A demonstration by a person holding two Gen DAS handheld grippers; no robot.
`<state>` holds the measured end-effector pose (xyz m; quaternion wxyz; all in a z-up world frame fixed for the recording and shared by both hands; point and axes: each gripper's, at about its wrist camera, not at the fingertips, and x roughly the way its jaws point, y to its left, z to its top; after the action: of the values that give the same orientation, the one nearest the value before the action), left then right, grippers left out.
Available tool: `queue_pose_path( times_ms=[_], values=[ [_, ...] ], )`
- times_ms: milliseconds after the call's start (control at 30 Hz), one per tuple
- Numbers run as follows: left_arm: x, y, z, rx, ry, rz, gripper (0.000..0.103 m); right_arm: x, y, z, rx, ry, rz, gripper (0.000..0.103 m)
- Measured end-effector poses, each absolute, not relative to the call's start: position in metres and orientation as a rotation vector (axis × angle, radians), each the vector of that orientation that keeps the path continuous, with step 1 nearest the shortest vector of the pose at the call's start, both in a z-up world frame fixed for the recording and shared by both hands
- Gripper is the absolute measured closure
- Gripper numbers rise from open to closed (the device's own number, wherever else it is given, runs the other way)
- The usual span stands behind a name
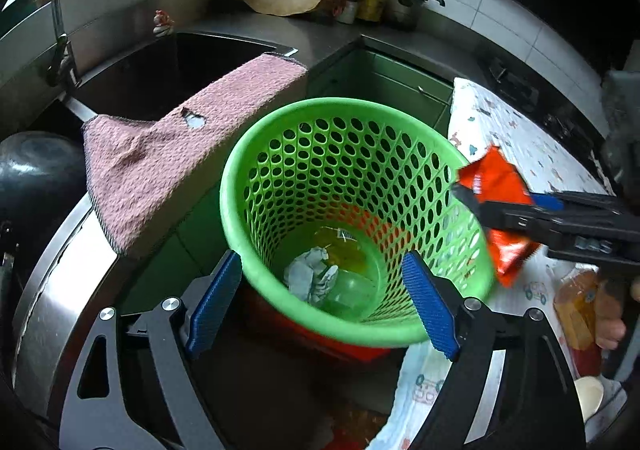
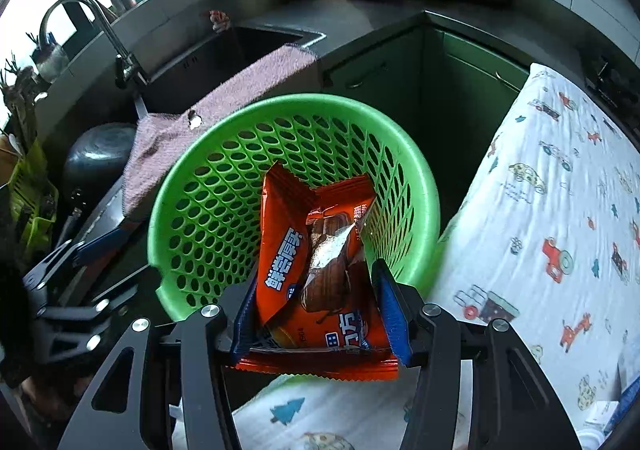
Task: Collect trash
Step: 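Drop the orange wrapper into the green basket by opening the right tool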
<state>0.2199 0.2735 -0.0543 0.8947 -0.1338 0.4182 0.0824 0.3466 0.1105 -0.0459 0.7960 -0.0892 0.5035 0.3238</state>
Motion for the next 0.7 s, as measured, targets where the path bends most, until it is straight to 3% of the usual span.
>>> queue_pose_path(
  times_ms=[167,333,700],
  values=[
    [0.208,0.268,-0.056,-0.255,0.866,0.174,0.019,0.350,0.119,-0.051,-0.196,1.078,0.698,0.037],
    [0.200,0.265,-0.058,-0.264,0.868,0.165,0.018,0.348,0.118,-0.047,-0.187,1.068,0.712,0.031],
    [0.185,0.253,-0.044,-0.246,0.846,0.155,0.015,0.323,0.080,-0.012,-0.196,1.017,0.726,0.030]
  ],
)
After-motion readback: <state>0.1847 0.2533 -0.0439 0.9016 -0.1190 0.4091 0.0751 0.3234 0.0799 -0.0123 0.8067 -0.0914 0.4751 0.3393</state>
